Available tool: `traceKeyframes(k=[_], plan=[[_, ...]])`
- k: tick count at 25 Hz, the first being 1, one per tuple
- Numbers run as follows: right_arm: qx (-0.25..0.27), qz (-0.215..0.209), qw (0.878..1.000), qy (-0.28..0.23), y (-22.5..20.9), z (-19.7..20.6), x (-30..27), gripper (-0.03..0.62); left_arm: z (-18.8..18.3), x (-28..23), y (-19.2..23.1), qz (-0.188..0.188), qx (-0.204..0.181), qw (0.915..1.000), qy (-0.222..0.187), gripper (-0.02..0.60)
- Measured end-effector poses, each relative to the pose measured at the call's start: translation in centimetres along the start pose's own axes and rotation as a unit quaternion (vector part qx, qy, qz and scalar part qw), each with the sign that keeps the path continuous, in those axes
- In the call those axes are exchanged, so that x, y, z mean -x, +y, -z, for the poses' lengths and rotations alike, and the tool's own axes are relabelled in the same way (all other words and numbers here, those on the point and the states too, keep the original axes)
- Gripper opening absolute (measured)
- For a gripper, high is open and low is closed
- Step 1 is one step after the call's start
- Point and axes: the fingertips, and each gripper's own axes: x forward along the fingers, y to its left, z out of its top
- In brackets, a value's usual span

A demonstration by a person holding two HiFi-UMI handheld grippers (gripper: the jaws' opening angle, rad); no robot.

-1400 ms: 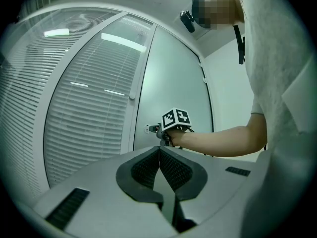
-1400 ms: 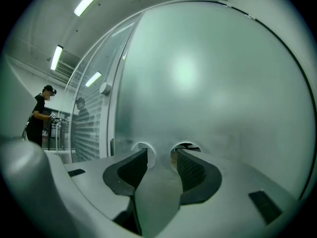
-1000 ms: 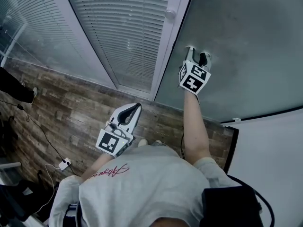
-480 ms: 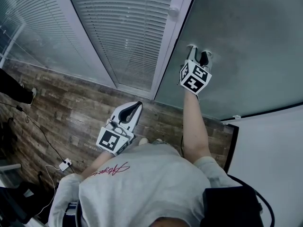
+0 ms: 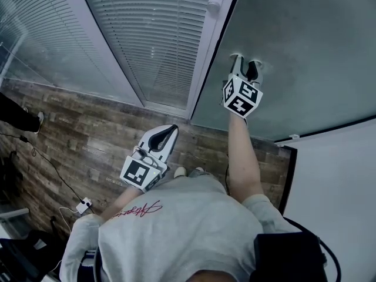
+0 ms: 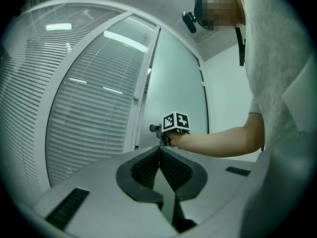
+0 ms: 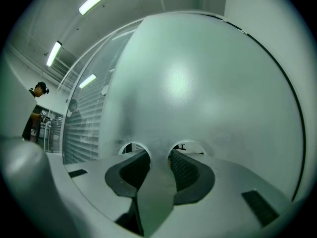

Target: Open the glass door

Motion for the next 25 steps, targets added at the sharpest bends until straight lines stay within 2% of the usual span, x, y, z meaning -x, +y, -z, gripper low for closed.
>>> traceKeyframes(k=[10, 15, 25], plan=[[-0.001, -0.021, 1.0, -0.005, 0.5, -0.5, 4.0, 0.141, -0.2, 0.4, -1.9, 0.012, 0.005, 0.9999, 0.002, 0.017], [-0.003, -0.033, 0.999, -0.006, 0.9, -0.8, 6.9, 0.141, -0.6, 0.8, -4.2, 0.028, -0.008, 0.9995, -0.006, 0.017], [-0.007, -0.074, 0.997, -0.007, 1.2, -0.8, 12.5, 0.141, -0.6, 1.6, -9.7, 0.023, -0.009, 0.9995, -0.018, 0.017]])
